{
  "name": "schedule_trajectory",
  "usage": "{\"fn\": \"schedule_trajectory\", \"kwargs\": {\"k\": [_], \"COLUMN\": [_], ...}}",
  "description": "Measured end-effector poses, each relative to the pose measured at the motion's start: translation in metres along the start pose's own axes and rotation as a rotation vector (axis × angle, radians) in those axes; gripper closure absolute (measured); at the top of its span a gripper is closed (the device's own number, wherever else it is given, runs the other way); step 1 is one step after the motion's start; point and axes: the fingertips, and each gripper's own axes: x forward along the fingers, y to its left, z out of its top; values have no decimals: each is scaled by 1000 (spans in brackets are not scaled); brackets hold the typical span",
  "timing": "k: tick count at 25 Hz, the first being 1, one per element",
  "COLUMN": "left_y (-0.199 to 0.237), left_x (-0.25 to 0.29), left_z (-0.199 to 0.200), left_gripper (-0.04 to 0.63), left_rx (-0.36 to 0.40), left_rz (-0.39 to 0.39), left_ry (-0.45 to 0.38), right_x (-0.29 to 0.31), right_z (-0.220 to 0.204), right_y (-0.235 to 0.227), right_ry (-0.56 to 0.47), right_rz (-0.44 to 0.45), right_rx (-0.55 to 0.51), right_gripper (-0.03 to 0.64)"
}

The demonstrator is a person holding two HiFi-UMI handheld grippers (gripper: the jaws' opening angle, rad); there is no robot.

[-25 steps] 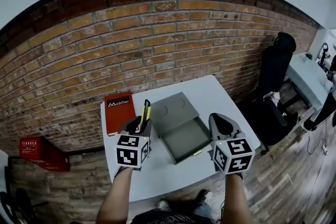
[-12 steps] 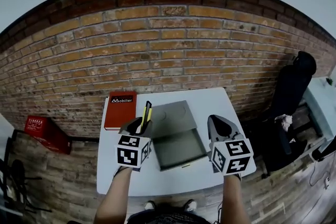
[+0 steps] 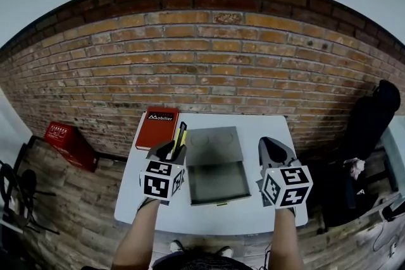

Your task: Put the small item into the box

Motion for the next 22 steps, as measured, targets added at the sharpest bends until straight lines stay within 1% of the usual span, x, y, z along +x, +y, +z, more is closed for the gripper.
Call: {"fn": "schedule_trajectory", "kwargs": {"k": [5,9,11,17,20,22], "left_y": [11,11,9,-5,-17,-24], "left_x": [-4,0,5,25,32,35], "left_z": [-6,-8,-9,-8,-10,-15], "left_gripper": [465,465,465,465,465,465], "left_rx": [13,33,56,159,168,191], "left_rz": [-1,-38,-70,-179,-250,-280], "left_ry": [14,29,42,95,130,157], "right_x": [4,4,4,0,-4,-7], "right_z": [-3,-4,-4,-9,-12,-13], "right_y": [6,11,14,13,10,6], "right_ry": [0,2,5,20,27,29], "right_rz": [3,-1,-2,-17,-31,-45], "right_rx": [6,2,-4,-11,-6,1], "right_gripper": [595,595,595,595,595,595]}}
